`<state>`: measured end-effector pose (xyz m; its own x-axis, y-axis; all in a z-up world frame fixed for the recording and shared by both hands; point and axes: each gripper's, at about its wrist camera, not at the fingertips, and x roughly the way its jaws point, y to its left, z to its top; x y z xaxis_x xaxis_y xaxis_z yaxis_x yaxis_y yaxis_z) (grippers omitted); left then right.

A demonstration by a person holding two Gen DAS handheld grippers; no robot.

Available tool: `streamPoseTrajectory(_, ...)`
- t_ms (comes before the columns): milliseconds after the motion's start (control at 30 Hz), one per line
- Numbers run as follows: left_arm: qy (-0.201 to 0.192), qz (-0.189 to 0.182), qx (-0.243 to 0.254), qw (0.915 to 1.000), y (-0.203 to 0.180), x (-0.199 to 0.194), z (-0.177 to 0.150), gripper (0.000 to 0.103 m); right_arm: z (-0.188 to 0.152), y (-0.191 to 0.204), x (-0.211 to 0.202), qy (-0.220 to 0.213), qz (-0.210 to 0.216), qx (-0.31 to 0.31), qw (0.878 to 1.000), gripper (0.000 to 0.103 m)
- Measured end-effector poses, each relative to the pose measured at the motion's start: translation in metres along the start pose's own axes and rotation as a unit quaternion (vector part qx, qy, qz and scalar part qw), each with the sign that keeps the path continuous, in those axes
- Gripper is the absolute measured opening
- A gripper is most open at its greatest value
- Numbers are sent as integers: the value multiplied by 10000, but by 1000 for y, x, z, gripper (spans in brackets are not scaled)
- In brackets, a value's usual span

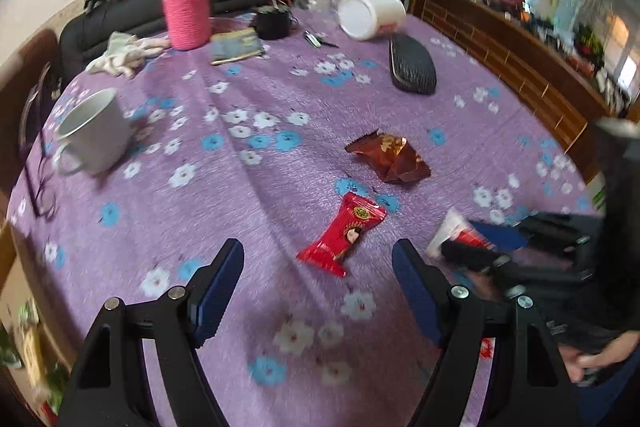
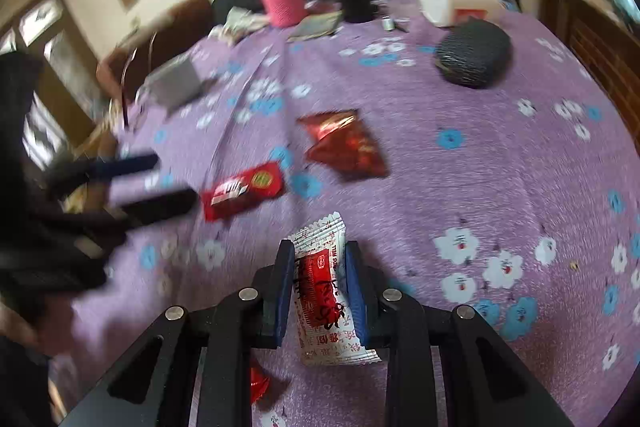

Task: Organize snacks
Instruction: 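Grasp the red candy bar with yellow label using the left gripper, then carry the red candy bar and white packet over the cardboard box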

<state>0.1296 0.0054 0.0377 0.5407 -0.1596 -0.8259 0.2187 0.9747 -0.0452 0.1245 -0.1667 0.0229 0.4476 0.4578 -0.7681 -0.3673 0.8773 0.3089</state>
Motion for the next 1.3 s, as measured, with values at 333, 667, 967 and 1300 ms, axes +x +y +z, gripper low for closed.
streamPoseTrajectory(333, 279, 237, 214, 9991, -18, 47, 4, 40, 9, -12, -13, -262, 221, 516, 9981, 27)
streamPoseTrajectory(667, 66, 443, -466, 9979, -12, 35, -16, 19, 4, -4, -9, -209, 190, 418, 9987, 27)
streamPoseTrajectory(967, -176, 412, -431, 9981, -11, 36, -17, 19, 0, 5, 10, 17, -49, 229, 9997, 27)
streamPoseTrajectory(1300, -220, 142, -663, 9975, 2, 29, -18, 18, -3, 12, 14, 135, -327, -70, 9994, 30)
